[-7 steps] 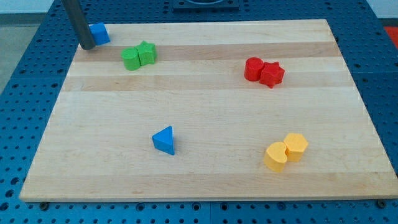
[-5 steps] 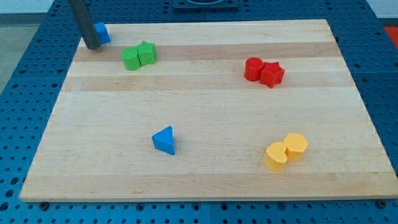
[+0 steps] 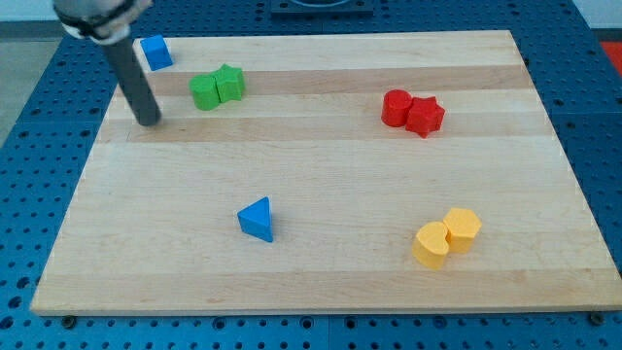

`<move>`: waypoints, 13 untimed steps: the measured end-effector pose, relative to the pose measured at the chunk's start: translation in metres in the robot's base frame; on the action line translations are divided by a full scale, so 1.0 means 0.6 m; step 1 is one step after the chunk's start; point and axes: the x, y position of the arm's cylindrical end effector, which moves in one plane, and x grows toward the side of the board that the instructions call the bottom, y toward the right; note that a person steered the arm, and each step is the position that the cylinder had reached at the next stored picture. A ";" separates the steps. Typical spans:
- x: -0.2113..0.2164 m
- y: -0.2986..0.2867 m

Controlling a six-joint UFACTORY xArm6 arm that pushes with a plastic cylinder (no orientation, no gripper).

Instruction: Place the yellow hexagon towards the top center of the board

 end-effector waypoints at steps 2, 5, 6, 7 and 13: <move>0.000 0.247; 0.128 0.406; 0.136 0.427; 0.105 0.534; 0.327 0.629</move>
